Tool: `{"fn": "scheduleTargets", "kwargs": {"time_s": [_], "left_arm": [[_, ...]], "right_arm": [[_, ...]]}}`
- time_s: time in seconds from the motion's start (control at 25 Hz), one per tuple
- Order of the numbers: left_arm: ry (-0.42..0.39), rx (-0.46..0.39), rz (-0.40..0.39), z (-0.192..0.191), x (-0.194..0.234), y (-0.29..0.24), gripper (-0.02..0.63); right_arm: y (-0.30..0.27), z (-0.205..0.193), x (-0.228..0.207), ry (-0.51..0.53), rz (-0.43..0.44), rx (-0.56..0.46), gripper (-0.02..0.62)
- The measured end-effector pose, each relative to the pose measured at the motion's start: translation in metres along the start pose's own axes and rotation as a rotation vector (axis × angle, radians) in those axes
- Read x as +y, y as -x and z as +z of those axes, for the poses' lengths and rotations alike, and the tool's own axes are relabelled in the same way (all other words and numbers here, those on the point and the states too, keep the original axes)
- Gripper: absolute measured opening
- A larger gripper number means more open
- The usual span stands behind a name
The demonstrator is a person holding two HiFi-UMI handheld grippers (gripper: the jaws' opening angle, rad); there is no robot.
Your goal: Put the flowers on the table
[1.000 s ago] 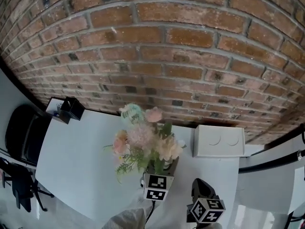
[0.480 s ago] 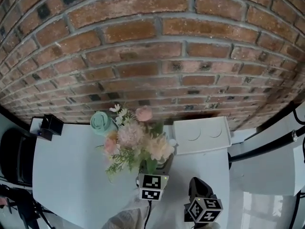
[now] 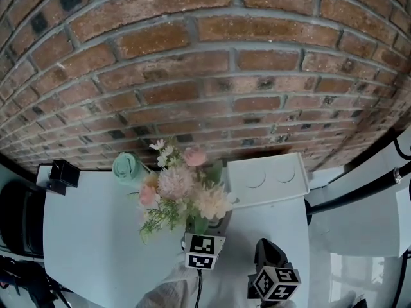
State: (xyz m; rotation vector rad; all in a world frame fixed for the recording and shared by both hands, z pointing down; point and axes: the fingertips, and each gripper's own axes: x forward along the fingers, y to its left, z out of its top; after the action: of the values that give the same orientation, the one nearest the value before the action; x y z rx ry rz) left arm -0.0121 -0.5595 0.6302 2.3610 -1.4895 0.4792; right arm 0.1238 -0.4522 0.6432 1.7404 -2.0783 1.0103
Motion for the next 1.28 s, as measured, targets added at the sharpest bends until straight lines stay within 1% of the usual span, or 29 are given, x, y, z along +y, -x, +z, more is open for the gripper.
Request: {"fn": "scheduleTargets", "kwargs": {"time_s": [0.44, 0.6, 0.68, 0.84, 0.96, 1.12, 1.28], "left_arm": [[-0.017, -0.019, -0.035, -0.015, -0.003, -0.001, 0.289], [-0.035, -0.037, -0.059, -0.013, -0.007, -0.002, 0.289], [-0.03, -0.035, -0.05, -0.022, -0.006, -0.003, 0.289], [-0.047, -0.051, -0.065, -0.01, -0.01, -0.002, 0.29], [-0.039, -0.045, -0.072, -0.01, -0.01, -0.003, 0.29], [-0.044, -0.016, -0.076, -0.016, -0.013, -0.004, 0.29], [-0.023, -0.023, -0.072, -0.018, -0.012, -0.002, 0.291]], "right_arm": [[-0.001, -0.001, -0.008, -0.014, -0.015, -0.005, 0.025], [-0.002, -0.002, -0.011, -0.019, -0.023, -0.004, 0.025], [-0.002, -0.002, -0.012, -0.019, -0.024, -0.003, 0.025], [-0.003, -0.002, -0.013, -0.02, -0.028, -0.003, 0.025], [-0.004, -0.002, -0.012, -0.019, -0.027, -0.006, 0.025], [-0.003, -0.002, -0.012, -0.019, -0.031, -0.007, 0.025], [0.0, -0.002, -0.011, -0.014, -0.033, -0.01, 0.025]]}}
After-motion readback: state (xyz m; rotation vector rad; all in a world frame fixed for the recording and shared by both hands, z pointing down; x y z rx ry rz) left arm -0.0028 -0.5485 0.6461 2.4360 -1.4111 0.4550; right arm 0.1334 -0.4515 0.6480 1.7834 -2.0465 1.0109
